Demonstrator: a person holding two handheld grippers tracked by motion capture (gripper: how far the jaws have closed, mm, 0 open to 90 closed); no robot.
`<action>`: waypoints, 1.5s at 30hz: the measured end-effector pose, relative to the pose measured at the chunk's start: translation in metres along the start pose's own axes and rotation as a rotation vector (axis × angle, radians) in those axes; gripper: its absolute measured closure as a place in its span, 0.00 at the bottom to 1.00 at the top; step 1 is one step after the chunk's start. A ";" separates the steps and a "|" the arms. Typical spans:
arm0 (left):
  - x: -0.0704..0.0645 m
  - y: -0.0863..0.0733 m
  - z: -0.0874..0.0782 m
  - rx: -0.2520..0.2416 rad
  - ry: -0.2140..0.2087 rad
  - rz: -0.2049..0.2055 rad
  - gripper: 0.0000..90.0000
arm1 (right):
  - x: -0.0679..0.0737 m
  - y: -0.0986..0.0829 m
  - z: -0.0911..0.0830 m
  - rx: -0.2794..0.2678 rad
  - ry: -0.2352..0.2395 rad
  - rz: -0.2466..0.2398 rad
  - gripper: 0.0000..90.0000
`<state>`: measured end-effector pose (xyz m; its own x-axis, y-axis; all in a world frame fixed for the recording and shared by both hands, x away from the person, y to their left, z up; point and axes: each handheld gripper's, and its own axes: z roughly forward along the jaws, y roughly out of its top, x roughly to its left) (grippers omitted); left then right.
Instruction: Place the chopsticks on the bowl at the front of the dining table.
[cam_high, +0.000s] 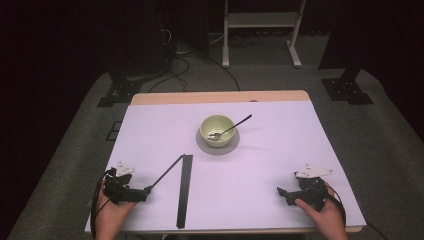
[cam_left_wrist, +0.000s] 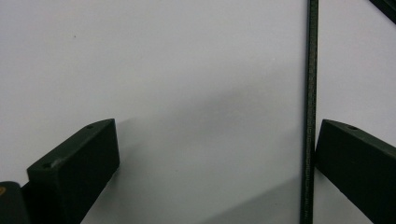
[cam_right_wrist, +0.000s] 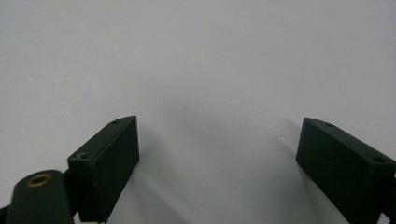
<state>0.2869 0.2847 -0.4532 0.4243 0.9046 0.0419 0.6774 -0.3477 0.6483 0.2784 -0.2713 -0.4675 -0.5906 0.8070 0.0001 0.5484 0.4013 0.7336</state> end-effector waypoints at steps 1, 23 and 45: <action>0.000 0.000 0.000 0.000 0.000 0.000 0.00 | 0.000 0.000 0.000 0.000 0.000 0.000 0.13; 0.003 0.001 -0.002 -0.016 -0.011 -0.009 0.00 | 0.000 0.000 0.000 0.000 0.000 0.000 0.13; -0.010 0.020 0.005 -0.070 -0.094 0.018 0.00 | 0.000 0.000 0.000 0.001 0.001 0.001 0.13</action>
<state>0.2986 0.2678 -0.4445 0.4923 0.8703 -0.0155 0.6274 -0.3425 0.6994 0.2786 -0.2714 -0.4674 -0.5905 0.8070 0.0014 0.5497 0.4009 0.7329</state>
